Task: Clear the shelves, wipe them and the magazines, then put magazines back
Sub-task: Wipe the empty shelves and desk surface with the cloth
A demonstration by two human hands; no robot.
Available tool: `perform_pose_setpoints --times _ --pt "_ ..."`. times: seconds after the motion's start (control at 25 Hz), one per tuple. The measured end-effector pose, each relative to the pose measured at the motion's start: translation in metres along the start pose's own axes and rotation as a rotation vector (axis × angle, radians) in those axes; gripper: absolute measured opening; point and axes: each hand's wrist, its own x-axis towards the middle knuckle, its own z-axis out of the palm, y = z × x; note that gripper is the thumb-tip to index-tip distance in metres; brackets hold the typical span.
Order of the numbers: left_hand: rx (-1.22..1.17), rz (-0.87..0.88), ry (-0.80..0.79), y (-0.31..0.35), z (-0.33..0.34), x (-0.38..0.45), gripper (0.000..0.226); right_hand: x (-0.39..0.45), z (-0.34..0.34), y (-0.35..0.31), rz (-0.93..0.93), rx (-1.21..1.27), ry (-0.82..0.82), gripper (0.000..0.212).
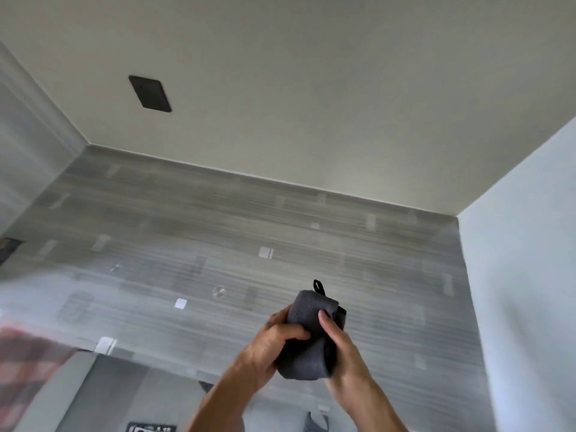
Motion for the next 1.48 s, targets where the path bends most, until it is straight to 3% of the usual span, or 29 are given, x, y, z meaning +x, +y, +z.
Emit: perform_pose_setpoints --times 0.12,0.24,0.4,0.52,0.6,0.72,0.88,1.04,1.24,1.48 --pt "0.299 0.149 0.213 -0.03 0.02 -0.008 0.074 -0.007 -0.009 -0.005 0.044 0.049 0.103 0.061" --pt "0.519 0.319 0.219 -0.052 0.017 -0.016 0.08 0.001 -0.011 -0.002 0.099 0.024 0.208 0.052" --pt "0.292 0.328 0.121 -0.062 0.003 -0.016 0.08 -0.001 -0.009 0.003 0.114 -0.002 0.19 0.053" --pt "0.2 0.266 0.011 -0.062 0.003 -0.007 0.079 -0.002 -0.019 0.012 0.057 0.006 0.244 0.061" --pt "0.114 0.207 -0.003 -0.063 0.003 -0.004 0.071 -0.003 -0.028 0.01 -0.018 0.018 0.272 0.055" --pt "0.078 0.174 0.187 -0.069 -0.005 -0.02 0.058 -0.011 -0.035 0.003 -0.101 -0.003 0.223 0.043" --pt "0.025 0.202 0.454 -0.104 -0.029 -0.073 0.028 -0.031 -0.031 0.013 -0.079 -0.071 0.129 0.034" --pt "-0.078 0.193 0.713 -0.165 -0.027 -0.134 0.025 -0.051 -0.04 0.046 -0.048 -0.214 0.023 0.035" --pt "-0.181 0.164 0.873 -0.24 -0.003 -0.215 0.026 -0.089 -0.066 0.108 0.016 -0.347 -0.002 0.032" --pt "-0.205 0.126 0.972 -0.277 -0.009 -0.269 0.026 -0.119 -0.08 0.167 0.047 -0.428 0.013 0.039"
